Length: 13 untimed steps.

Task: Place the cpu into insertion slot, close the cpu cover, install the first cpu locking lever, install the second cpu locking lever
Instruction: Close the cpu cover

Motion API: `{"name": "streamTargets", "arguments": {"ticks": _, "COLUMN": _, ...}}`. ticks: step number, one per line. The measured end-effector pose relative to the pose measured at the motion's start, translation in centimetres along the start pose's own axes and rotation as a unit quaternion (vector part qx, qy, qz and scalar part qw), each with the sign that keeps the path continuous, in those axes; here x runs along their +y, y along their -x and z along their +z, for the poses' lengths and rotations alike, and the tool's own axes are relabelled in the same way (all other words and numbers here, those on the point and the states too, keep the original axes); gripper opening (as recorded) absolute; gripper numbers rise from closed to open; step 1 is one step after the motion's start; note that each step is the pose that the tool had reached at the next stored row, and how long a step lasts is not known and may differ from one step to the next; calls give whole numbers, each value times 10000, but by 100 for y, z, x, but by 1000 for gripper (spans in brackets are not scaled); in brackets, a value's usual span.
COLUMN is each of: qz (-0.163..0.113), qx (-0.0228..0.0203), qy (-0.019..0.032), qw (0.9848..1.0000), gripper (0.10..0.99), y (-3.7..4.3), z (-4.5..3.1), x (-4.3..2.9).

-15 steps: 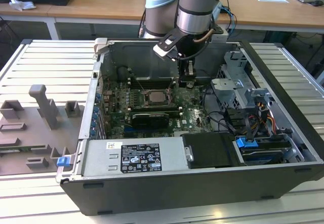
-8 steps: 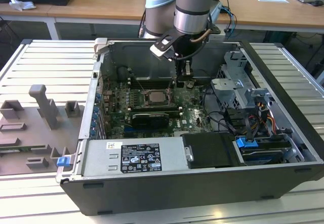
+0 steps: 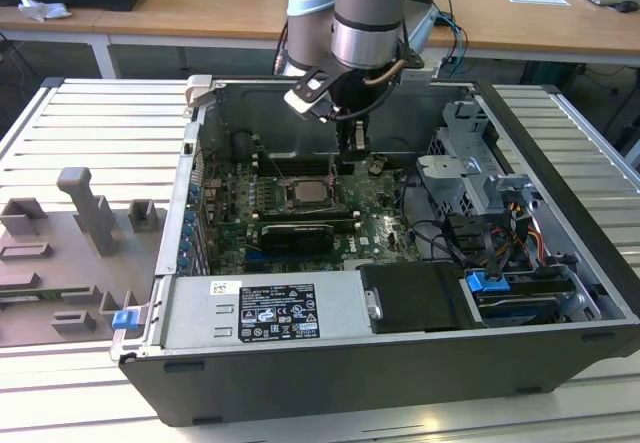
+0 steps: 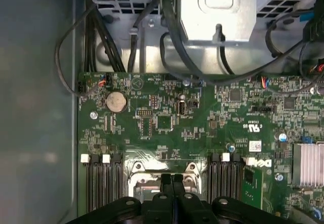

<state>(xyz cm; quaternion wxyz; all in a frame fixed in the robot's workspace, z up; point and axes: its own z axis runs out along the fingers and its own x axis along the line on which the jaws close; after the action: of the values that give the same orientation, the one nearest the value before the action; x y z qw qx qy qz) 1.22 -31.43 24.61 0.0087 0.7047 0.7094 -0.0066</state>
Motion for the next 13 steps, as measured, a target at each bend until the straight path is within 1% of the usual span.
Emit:
{"name": "streamTargets", "arguments": {"ticks": 1, "qz": 1, "qx": 0, "qy": 0, "qw": 10000, "gripper": 106, "y": -1, "z": 47, "x": -40}}
{"name": "streamTargets", "arguments": {"ticks": 3, "qz": -2, "qx": 0, "qy": 0, "qw": 10000, "gripper": 106, "y": -3, "z": 115, "x": -76}}
{"name": "streamTargets", "arguments": {"ticks": 4, "qz": -5, "qx": 0, "qy": 0, "qw": 10000, "gripper": 106, "y": -3, "z": 131, "x": -99}}
{"name": "streamTargets", "arguments": {"ticks": 6, "qz": -6, "qx": 0, "qy": 0, "qw": 10000, "gripper": 106, "y": -4, "z": 139, "x": -133}}
{"name": "streamTargets", "arguments": {"ticks": 7, "qz": -11, "qx": -2, "qy": -1, "qw": 10000, "gripper": 106, "y": -4, "z": 141, "x": -175}}
{"name": "streamTargets", "arguments": {"ticks": 9, "qz": -24, "qx": 0, "qy": 0, "qw": 10000, "gripper": 106, "y": -11, "z": 145, "x": -224}}
{"name": "streamTargets", "arguments": {"ticks": 10, "qz": -31, "qx": 0, "qy": 0, "qw": 10000, "gripper": 106, "y": -18, "z": 146, "x": -265}}
{"name": "streamTargets", "arguments": {"ticks": 12, "qz": -33, "qx": -1, "qy": 0, "qw": 10000, "gripper": 106, "y": -26, "z": 147, "x": -319}}
{"name": "streamTargets", "arguments": {"ticks": 13, "qz": -33, "qx": 0, "qy": 1, "qw": 10000, "gripper": 106, "y": -35, "z": 148, "x": -357}}
